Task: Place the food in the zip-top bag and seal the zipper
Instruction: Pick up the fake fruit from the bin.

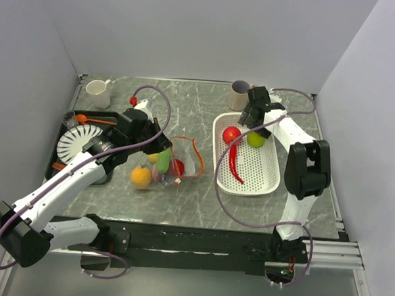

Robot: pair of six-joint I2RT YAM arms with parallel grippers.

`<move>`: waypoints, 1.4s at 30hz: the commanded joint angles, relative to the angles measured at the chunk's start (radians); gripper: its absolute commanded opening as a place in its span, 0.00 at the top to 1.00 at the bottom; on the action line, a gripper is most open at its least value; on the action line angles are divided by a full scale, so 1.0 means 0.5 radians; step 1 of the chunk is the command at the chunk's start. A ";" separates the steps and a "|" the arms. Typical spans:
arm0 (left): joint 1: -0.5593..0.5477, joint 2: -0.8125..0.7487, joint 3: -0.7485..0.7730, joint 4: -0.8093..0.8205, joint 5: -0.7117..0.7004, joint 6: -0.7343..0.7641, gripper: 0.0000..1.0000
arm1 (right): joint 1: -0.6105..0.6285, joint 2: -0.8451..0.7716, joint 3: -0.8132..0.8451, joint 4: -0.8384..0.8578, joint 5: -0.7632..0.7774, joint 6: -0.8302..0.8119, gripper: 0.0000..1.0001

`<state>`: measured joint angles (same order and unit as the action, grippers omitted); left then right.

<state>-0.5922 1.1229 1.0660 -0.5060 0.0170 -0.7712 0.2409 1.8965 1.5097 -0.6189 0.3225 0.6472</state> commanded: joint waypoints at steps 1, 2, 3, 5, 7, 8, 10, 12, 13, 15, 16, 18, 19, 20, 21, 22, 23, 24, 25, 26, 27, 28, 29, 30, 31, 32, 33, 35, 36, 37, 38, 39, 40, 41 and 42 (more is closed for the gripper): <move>0.000 -0.015 0.040 0.024 -0.028 0.024 0.99 | -0.022 0.091 0.159 -0.100 0.232 0.080 0.08; 0.000 -0.015 0.037 0.027 -0.028 0.027 0.99 | -0.022 0.103 0.180 -0.115 0.251 0.086 0.08; 0.000 -0.015 0.040 0.030 -0.028 0.030 0.99 | -0.022 0.122 0.187 -0.127 0.248 0.077 0.08; 0.000 -0.006 0.046 0.024 -0.028 0.030 0.99 | -0.022 0.128 0.178 -0.149 0.257 0.083 0.08; 0.000 0.003 0.046 0.024 -0.028 0.033 0.99 | -0.022 0.119 0.144 -0.121 0.251 0.071 0.08; 0.000 0.009 0.046 0.027 -0.028 0.036 0.99 | -0.019 0.116 0.119 -0.118 0.245 0.068 0.08; 0.000 0.015 0.043 0.033 -0.028 0.036 0.99 | -0.022 0.116 0.110 -0.130 0.248 0.059 0.08; 0.000 0.021 0.043 0.036 -0.028 0.033 0.99 | -0.022 0.100 0.061 -0.100 0.254 0.046 0.08; 0.000 0.021 0.040 0.039 -0.028 0.033 0.99 | -0.019 0.094 0.049 -0.088 0.254 0.040 0.08; 0.000 0.028 0.043 0.039 -0.028 0.036 0.99 | -0.022 0.103 0.024 -0.066 0.239 0.025 0.08; 0.000 0.031 0.046 0.033 -0.028 0.036 0.99 | -0.022 0.112 0.036 -0.069 0.242 0.022 0.08; 0.000 0.028 0.049 0.030 -0.028 0.036 0.99 | -0.025 0.143 0.052 -0.072 0.235 0.013 0.08; 0.000 0.025 0.055 0.027 -0.025 0.036 0.99 | -0.028 0.146 0.058 -0.057 0.217 -0.003 0.09; 0.000 0.022 0.055 0.024 -0.028 0.036 0.99 | -0.028 0.152 0.061 -0.051 0.211 -0.009 0.10; 0.000 0.018 0.052 0.024 -0.025 0.036 0.99 | -0.028 0.149 0.061 -0.035 0.205 -0.012 0.11; 0.000 0.012 0.049 0.024 -0.028 0.036 0.99 | -0.031 0.146 0.055 -0.020 0.199 -0.021 0.12; 0.000 0.012 0.049 0.021 -0.025 0.039 0.99 | -0.034 0.149 0.055 -0.011 0.196 -0.018 0.14; 0.000 0.015 0.049 0.018 -0.028 0.039 0.99 | -0.037 0.152 0.058 -0.017 0.196 -0.015 0.15; 0.000 0.015 0.052 0.015 -0.025 0.039 0.99 | -0.040 0.155 0.058 -0.014 0.180 -0.024 0.16; 0.000 0.012 0.049 0.012 -0.025 0.039 0.99 | -0.046 0.165 0.061 -0.014 0.174 -0.027 0.18; 0.000 0.012 0.046 0.015 -0.028 0.036 0.99 | -0.046 0.168 0.058 -0.014 0.177 -0.030 0.21; 0.000 0.006 0.046 0.015 -0.028 0.036 0.99 | -0.049 0.168 0.046 -0.008 0.171 -0.036 0.23; 0.000 0.003 0.043 0.018 -0.028 0.033 0.99 | -0.049 0.165 0.042 -0.008 0.171 -0.040 0.28; 0.000 0.000 0.040 0.018 -0.028 0.033 0.99 | -0.049 0.162 0.036 -0.005 0.174 -0.040 0.31; 0.000 0.000 0.037 0.021 -0.028 0.036 0.99 | -0.049 0.159 0.012 0.004 0.165 -0.046 0.34; 0.000 0.000 0.040 0.018 -0.028 0.033 0.99 | -0.046 0.146 0.003 0.017 0.162 -0.055 0.39; 0.000 0.000 0.040 0.012 -0.028 0.039 0.99 | -0.049 0.137 -0.004 0.023 0.162 -0.055 0.41; 0.000 0.000 0.040 0.012 -0.028 0.039 0.99 | -0.046 0.119 -0.031 0.035 0.143 -0.070 0.51; 0.003 0.003 0.040 0.015 -0.028 0.036 0.99 | -0.046 0.106 -0.043 0.053 0.134 -0.076 0.54; 0.000 0.000 0.040 0.015 -0.028 0.036 0.99 | -0.049 0.097 -0.062 0.063 0.116 -0.082 0.57; 0.000 0.003 0.043 0.018 -0.028 0.033 0.99 | -0.049 0.076 -0.071 0.063 0.107 -0.089 0.63; 0.000 0.000 0.043 0.018 -0.028 0.036 0.99 | -0.049 0.057 -0.083 0.081 0.094 -0.092 0.67; 0.000 0.000 0.043 0.018 -0.028 0.039 0.99 | -0.049 0.036 -0.120 0.090 0.079 -0.098 0.69; 0.000 0.003 0.043 0.021 -0.028 0.039 0.99 | -0.049 -0.016 -0.138 0.097 0.061 -0.104 0.74; 0.000 0.003 0.043 0.018 -0.028 0.042 0.99 | -0.049 -0.047 -0.163 0.127 0.039 -0.107 0.76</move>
<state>-0.5922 1.1393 1.0660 -0.5060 0.0170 -0.7708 0.2226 1.9526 1.4799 -0.5762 0.3851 0.6048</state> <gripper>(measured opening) 0.013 0.627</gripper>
